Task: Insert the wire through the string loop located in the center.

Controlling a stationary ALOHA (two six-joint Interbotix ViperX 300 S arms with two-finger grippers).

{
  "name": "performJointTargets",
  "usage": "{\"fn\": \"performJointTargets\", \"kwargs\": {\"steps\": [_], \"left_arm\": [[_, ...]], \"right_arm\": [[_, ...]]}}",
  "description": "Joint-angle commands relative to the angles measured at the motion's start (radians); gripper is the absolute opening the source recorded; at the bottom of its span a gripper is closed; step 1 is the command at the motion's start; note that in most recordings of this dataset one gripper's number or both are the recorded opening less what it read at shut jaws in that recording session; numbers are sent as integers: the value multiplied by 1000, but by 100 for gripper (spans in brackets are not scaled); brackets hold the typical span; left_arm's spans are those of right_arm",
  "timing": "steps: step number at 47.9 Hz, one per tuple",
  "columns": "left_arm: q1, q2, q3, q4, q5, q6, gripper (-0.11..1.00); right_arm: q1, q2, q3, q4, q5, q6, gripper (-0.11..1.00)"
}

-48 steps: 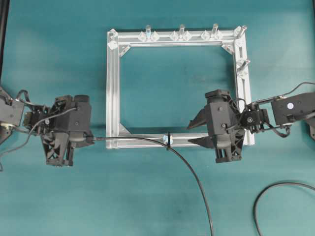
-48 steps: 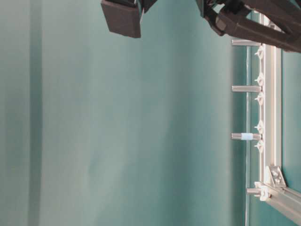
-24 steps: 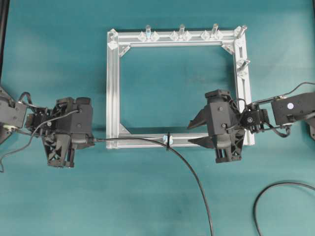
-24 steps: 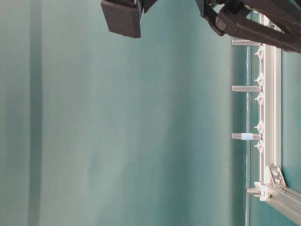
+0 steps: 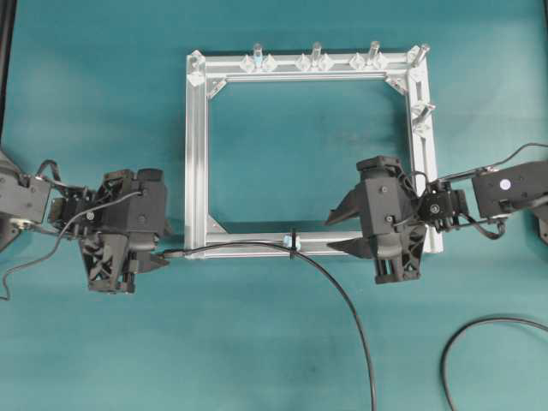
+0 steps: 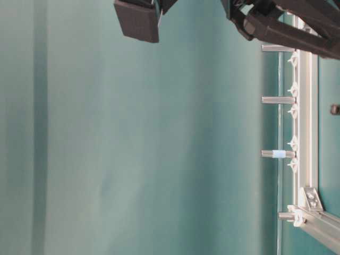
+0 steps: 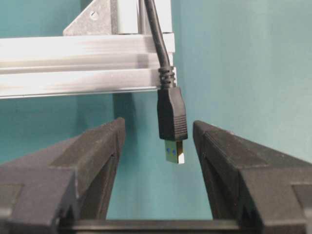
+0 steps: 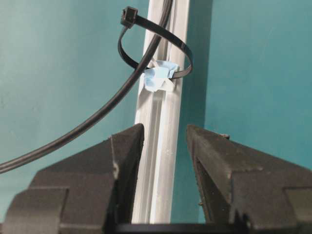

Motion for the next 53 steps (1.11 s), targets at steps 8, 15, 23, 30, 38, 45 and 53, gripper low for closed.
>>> {"fn": "performJointTargets", "kwargs": {"steps": [8, 15, 23, 30, 38, 45, 53], "left_arm": [[-5, -46, -41, 3, 0, -2, 57], [-5, -95, -58, 3, 8, 2, 57], [-5, -146, -58, 5, 40, 2, 56], [-5, -189, -52, 5, 72, 3, 55], [-5, -245, -35, 5, 72, 5, 55], [-3, -302, -14, 5, 67, 3, 55], [26, -370, 18, 3, 37, 3, 55]], "right_arm": [[0, -28, -21, -2, -8, 0, 43], [0, -60, -29, -2, -5, 0, 43], [0, -115, -18, -2, -3, 0, 43], [0, -163, -5, -2, -3, 0, 43], [0, -207, 23, -2, -3, 0, 43], [2, -249, 63, -2, -14, -2, 43], [0, -293, 112, -2, -51, -3, 43]]}}
